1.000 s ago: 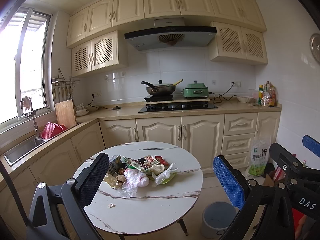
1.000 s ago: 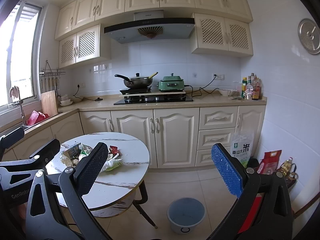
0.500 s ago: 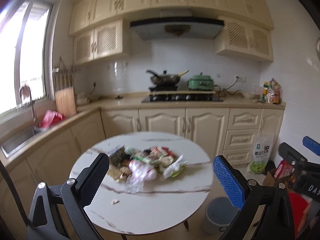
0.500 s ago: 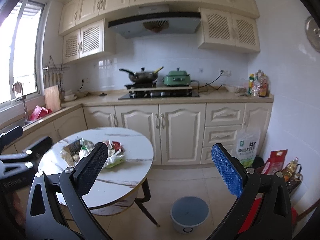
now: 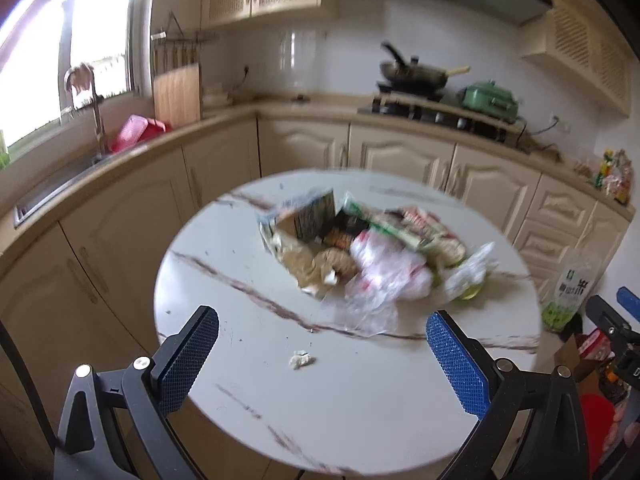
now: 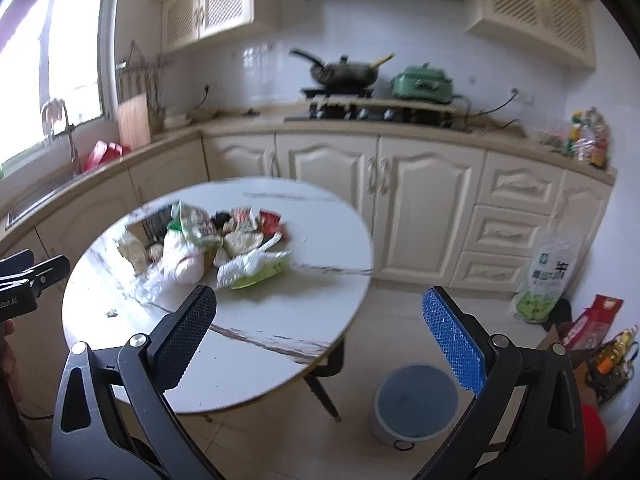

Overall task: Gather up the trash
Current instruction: 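Grasp the clear plastic bag with left tool while right tool grasps crumpled plastic wrap, then carry both plastic items to the blue bin and open both tools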

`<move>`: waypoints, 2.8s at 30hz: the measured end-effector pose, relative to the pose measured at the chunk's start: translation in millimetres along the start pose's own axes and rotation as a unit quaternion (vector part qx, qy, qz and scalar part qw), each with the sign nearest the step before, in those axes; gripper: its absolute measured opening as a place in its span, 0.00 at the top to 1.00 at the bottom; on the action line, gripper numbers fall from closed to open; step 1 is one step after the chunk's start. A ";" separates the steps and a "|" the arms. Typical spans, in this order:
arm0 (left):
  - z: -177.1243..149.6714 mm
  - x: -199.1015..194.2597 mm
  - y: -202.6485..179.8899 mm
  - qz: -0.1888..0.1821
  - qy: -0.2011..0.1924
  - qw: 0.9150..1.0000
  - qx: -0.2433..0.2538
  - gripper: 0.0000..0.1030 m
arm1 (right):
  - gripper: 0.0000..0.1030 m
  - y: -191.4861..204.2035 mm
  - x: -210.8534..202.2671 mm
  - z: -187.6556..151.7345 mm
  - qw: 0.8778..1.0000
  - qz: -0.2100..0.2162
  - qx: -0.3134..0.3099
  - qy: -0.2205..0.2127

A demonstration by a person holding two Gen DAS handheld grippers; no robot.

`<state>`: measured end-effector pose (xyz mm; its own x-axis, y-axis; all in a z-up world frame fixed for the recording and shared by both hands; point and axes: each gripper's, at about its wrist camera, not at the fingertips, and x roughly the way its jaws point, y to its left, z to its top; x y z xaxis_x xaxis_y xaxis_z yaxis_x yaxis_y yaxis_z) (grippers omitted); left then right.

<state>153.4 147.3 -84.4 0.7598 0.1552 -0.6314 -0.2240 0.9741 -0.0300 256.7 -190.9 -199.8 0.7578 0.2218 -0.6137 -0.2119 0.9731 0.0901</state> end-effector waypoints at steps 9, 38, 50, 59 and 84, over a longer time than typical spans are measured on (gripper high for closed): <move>32.4 104.3 -18.4 -0.015 0.067 0.998 0.009 0.01 | 0.00 10.6 80.1 -0.9 0.998 0.028 0.005 0.057; 44.1 158.8 -9.3 -0.092 0.078 0.993 -0.001 0.43 | 0.01 20.9 157.8 21.8 0.989 0.086 0.052 0.112; 24.6 106.8 10.8 -0.114 0.045 0.992 -0.009 0.43 | 0.66 46.5 164.3 17.4 0.988 0.096 -0.012 0.118; 26.5 74.3 -2.8 -0.124 0.024 0.992 0.005 0.43 | 0.74 20.8 129.8 20.8 0.986 0.153 0.021 0.069; -54.3 131.7 -319.0 -0.270 0.138 0.926 0.224 0.43 | 0.73 -263.5 54.7 -103.7 0.977 0.008 0.200 0.075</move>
<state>291.7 -151.9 -200.0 0.4893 -0.3621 -0.7934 0.4654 0.8778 -0.1136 289.9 -441.6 -338.4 0.6517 0.2544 -0.7146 0.0579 0.9227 0.3812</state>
